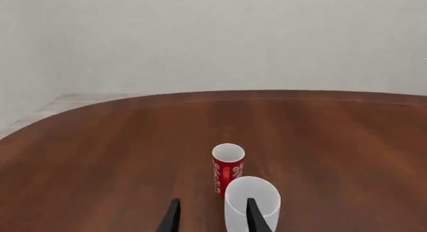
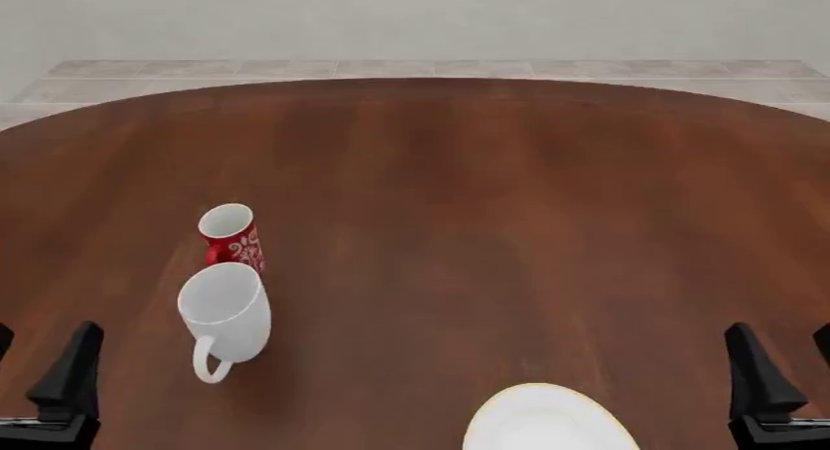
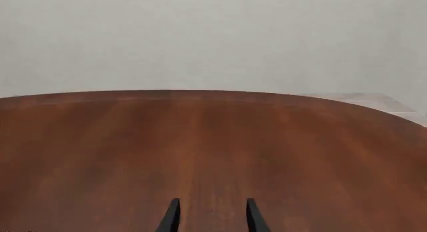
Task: Put the white mug on the plate.
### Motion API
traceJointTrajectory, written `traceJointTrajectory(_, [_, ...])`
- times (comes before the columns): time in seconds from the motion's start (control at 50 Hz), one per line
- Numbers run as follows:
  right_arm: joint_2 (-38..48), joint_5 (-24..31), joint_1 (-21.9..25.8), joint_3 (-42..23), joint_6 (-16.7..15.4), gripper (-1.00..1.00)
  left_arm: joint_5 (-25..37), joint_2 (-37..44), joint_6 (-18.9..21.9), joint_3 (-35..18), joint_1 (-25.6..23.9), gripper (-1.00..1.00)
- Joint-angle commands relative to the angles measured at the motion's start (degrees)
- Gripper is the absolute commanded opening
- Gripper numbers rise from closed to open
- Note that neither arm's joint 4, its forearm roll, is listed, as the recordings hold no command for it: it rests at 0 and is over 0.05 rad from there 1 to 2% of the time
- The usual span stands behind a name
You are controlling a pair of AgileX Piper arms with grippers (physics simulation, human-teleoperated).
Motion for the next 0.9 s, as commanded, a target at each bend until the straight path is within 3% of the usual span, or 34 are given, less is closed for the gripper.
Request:
traceJointTrajectory(0.02, [0.26, -0.08, 0.31, -0.12, -0.28, 1.00, -0.13, 0.10, 0.01, 0.04, -0.47, 1.00])
traceJointTrajectory(0.1, [0.26, -0.07, 0.31, -0.12, -0.28, 1.00, -0.21, 0.04, 0.00, 0.20, -0.47, 1.00])
traceJointTrajectory(0.14, [0.27, -0.05, 0.31, -0.15, -0.26, 1.00, 0.95, 1.37, 0.00, -2.29, -0.47, 1.00])
traceJointTrajectory(0.34, [0.29, -0.07, 0.33, -0.16, -0.27, 1.00, -0.22, 0.10, -0.02, 0.16, -0.47, 1.00])
traceJointTrajectory(0.38, [0.30, -0.07, 0.33, -0.16, -0.28, 1.00, 1.56, 1.34, -0.04, -2.85, -0.48, 1.00])
traceJointTrajectory(0.44, [0.28, -0.07, 0.32, -0.16, -0.27, 1.00, -0.14, 0.23, -0.05, -0.03, -0.48, 1.00])
traceJointTrajectory(0.56, [0.28, -0.07, 0.32, -0.16, -0.28, 1.00, -0.15, 0.13, -0.06, 0.11, -0.48, 1.00])
traceJointTrajectory(0.58, [0.29, -0.07, 0.32, -0.16, -0.29, 1.00, 1.36, 1.47, -0.07, -2.71, -0.48, 1.00])
traceJointTrajectory(0.6, [0.29, -0.07, 0.32, -0.16, -0.27, 1.00, 0.26, 0.36, -0.08, -0.47, -0.52, 1.00])
traceJointTrajectory(0.64, [0.28, -0.07, 0.32, -0.16, -0.27, 1.00, 0.10, 0.24, -0.06, -0.07, -3.16, 1.00])
traceJointTrajectory(0.68, [0.30, -0.07, 0.33, -0.16, -0.28, 1.00, 0.22, 1.32, -0.10, -0.15, -2.68, 1.00])
traceJointTrajectory(0.7, [0.28, -0.07, 0.33, -0.16, -0.27, 1.00, 0.25, 4.07, -0.11, -1.30, -3.00, 1.00])
traceJointTrajectory(0.76, [0.30, -0.07, 0.33, -0.16, -0.28, 1.00, 4.31, 1.43, -0.23, -3.54, -2.68, 1.00])
traceJointTrajectory(0.8, [0.30, -0.07, 0.34, -0.16, -0.28, 1.00, 5.55, 3.35, -2.50, -4.83, -3.23, 1.00])
traceJointTrajectory(0.84, [0.29, -0.07, 0.32, -0.16, -0.28, 1.00, 7.77, 5.90, 0.86, -7.95, -3.82, 1.00])
traceJointTrajectory(0.88, [0.31, -0.07, 0.32, -0.16, -0.28, 1.00, 7.88, 7.81, -0.21, -6.97, -4.68, 1.00])
traceJointTrajectory(0.9, [0.30, -0.07, 0.33, -0.16, -0.28, 1.00, 11.18, 8.46, 0.02, -10.13, -5.11, 1.00])
